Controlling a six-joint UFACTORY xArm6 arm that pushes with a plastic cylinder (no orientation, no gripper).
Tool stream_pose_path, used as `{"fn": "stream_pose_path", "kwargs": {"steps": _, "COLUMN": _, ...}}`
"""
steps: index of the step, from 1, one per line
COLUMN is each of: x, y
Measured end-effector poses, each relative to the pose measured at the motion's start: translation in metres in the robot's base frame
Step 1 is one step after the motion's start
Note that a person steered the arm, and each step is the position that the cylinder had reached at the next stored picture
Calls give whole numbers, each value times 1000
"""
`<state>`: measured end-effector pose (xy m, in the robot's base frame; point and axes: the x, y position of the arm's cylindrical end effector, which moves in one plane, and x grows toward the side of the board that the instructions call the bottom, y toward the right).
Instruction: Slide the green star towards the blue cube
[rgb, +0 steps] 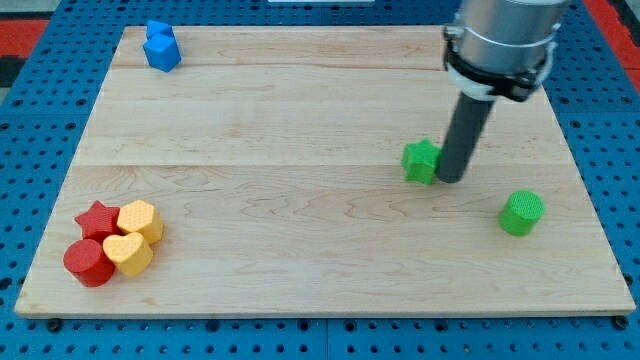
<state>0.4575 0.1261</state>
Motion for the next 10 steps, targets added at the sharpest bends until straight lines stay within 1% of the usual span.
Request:
{"fn": "stream_pose_path", "kwargs": {"steps": 2, "x": -36, "y": -113}}
{"fn": "stream_pose_path", "kwargs": {"steps": 3, "x": -63, "y": -135}}
{"fn": "stream_pose_path", "kwargs": {"steps": 4, "x": -54, "y": -114}}
{"fn": "stream_pose_path", "kwargs": {"steps": 5, "x": -29, "y": -70}}
{"fn": "stream_pose_path", "kwargs": {"steps": 6, "x": -39, "y": -45}}
{"fn": "stream_pose_path", "kwargs": {"steps": 7, "x": -72, "y": -78}}
{"fn": "stream_pose_path", "kwargs": {"steps": 10, "x": -130, "y": -173}}
